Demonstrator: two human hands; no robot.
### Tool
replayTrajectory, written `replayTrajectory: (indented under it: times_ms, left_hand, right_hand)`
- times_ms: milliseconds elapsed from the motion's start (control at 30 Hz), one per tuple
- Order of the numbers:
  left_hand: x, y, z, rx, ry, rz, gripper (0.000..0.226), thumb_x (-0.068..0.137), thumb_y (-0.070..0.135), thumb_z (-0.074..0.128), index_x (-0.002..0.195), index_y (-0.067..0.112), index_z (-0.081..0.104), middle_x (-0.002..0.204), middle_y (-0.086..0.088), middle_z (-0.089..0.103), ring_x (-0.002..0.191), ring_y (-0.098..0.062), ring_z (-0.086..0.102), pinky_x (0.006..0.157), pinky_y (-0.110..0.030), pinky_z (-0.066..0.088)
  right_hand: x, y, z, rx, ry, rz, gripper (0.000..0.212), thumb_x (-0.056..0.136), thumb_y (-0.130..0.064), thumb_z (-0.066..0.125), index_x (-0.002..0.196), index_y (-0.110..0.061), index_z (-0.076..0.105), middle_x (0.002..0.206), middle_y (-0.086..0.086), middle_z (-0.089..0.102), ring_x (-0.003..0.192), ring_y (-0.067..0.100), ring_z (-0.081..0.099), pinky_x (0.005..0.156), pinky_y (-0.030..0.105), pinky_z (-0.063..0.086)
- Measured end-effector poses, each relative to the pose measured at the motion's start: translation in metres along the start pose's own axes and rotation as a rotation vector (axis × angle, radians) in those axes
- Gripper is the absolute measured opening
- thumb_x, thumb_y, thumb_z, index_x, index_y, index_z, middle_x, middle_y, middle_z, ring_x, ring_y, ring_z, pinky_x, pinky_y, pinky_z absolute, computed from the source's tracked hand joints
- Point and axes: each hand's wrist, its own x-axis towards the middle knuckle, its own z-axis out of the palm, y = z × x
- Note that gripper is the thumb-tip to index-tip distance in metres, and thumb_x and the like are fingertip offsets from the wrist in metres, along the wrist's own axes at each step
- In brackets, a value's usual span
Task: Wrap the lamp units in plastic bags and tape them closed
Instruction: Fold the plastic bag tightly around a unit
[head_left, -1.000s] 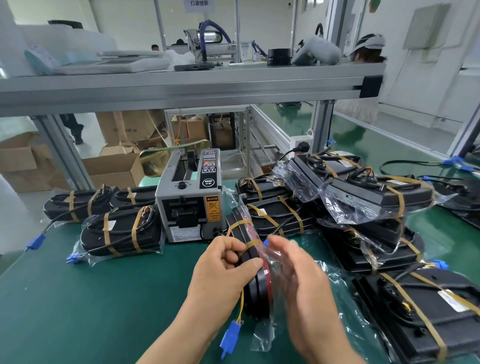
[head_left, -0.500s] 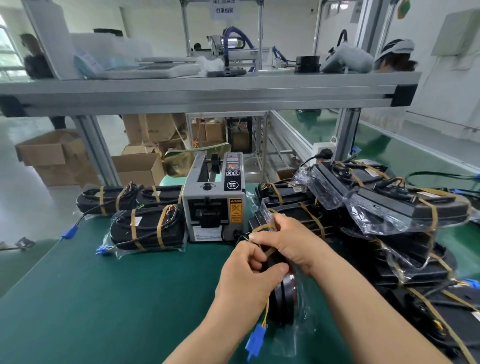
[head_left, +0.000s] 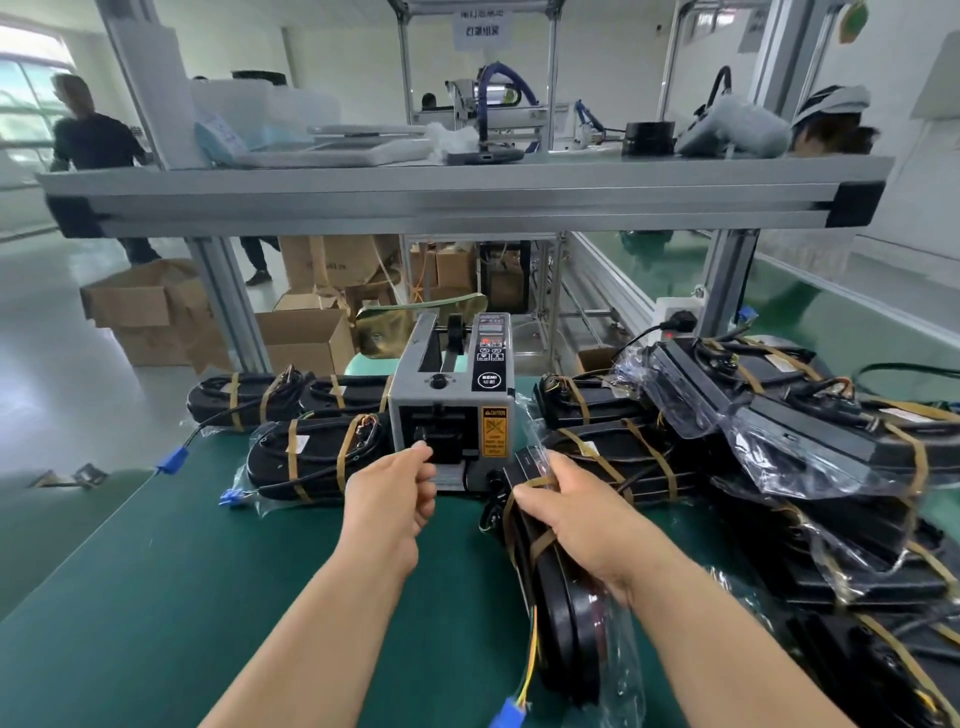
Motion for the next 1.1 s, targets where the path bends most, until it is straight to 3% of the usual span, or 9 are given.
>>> replayTrajectory:
  times_ms: [33,133,333,533,667,767,833,933,1100]
  left_hand:
    - [0.009,0.001,0.0,-0.027,0.015,-0.034,0.011,0.094,0.019,0.066,0.091,0.01,0.07,0.064,0.003,0.062,0.049,-0.006,0.051,0.045,-0.018,0.043]
    - [0.024,0.001,0.005,-0.063,0.025,-0.074,0.013,0.095,0.019,0.065,0.087,0.011,0.069,0.063,0.003,0.065,0.044,-0.003,0.053,0.038,-0.015,0.041]
    - [0.027,0.006,0.023,-0.128,0.025,-0.145,0.019,0.091,0.022,0.071,0.077,0.011,0.066,0.048,0.006,0.062,0.036,-0.001,0.054,0.035,-0.013,0.04]
    - [0.032,0.009,0.037,-0.204,0.087,-0.21,0.011,0.092,0.016,0.068,0.083,0.011,0.063,0.058,0.004,0.061,0.034,0.0,0.053,0.034,-0.013,0.037]
    - [0.026,0.007,0.039,-0.261,0.153,-0.116,0.021,0.088,0.01,0.065,0.069,0.014,0.057,0.042,0.007,0.054,0.036,-0.003,0.048,0.039,-0.017,0.036]
    - [0.011,0.008,0.03,-0.202,0.001,0.01,0.017,0.088,0.009,0.066,0.073,0.015,0.059,0.048,0.007,0.052,0.04,-0.004,0.046,0.04,-0.016,0.038]
    - [-0.003,0.011,0.022,-0.044,-0.221,0.094,0.019,0.089,0.01,0.067,0.071,0.015,0.063,0.055,0.004,0.055,0.043,-0.005,0.047,0.043,-0.016,0.042]
    - [-0.022,0.016,0.019,0.257,-0.506,0.196,0.02,0.091,0.014,0.064,0.071,0.014,0.064,0.06,0.002,0.056,0.047,-0.007,0.045,0.047,-0.015,0.042]
    - [-0.028,0.019,0.03,0.506,-0.526,0.322,0.017,0.088,0.017,0.071,0.072,0.013,0.065,0.05,0.007,0.049,0.045,-0.004,0.039,0.047,-0.013,0.036]
  right_hand:
    - [0.0,0.001,0.0,-0.009,0.001,-0.005,0.067,0.097,-0.036,0.053,0.157,-0.03,0.024,0.114,-0.019,0.054,0.096,-0.003,0.051,0.073,0.013,0.036]
    - [-0.002,0.002,-0.002,-0.001,0.005,-0.012,0.068,0.098,-0.037,0.053,0.158,-0.031,0.022,0.127,-0.017,0.052,0.113,0.004,0.05,0.089,0.021,0.035]
    - [-0.002,0.003,-0.003,0.017,0.004,-0.032,0.07,0.099,-0.039,0.053,0.159,-0.03,0.019,0.118,-0.02,0.047,0.104,0.001,0.046,0.084,0.018,0.033]
    - [-0.001,0.005,-0.003,0.019,0.011,-0.06,0.068,0.099,-0.04,0.055,0.158,-0.029,0.022,0.128,-0.017,0.045,0.114,0.003,0.042,0.091,0.02,0.029]
    - [-0.002,0.006,-0.003,0.024,0.018,-0.064,0.066,0.098,-0.04,0.057,0.156,-0.029,0.028,0.139,-0.013,0.05,0.117,0.002,0.047,0.085,0.014,0.033]
    - [-0.004,0.006,-0.002,0.02,0.028,-0.068,0.061,0.097,-0.042,0.059,0.152,-0.033,0.035,0.128,-0.016,0.055,0.098,-0.007,0.051,0.071,0.005,0.032]
    - [-0.004,0.008,-0.002,0.043,0.028,-0.085,0.04,0.096,-0.038,0.062,0.134,-0.031,0.053,0.112,-0.013,0.066,0.091,-0.003,0.058,0.067,0.007,0.037]
    - [-0.003,0.011,-0.001,0.1,0.036,-0.097,0.02,0.093,-0.03,0.068,0.112,-0.027,0.062,0.084,-0.015,0.068,0.078,0.003,0.063,0.065,0.012,0.044]
    - [-0.005,0.01,-0.001,0.091,0.051,-0.097,0.026,0.089,-0.028,0.071,0.113,-0.031,0.063,0.096,-0.006,0.073,0.089,0.013,0.068,0.077,0.024,0.051]
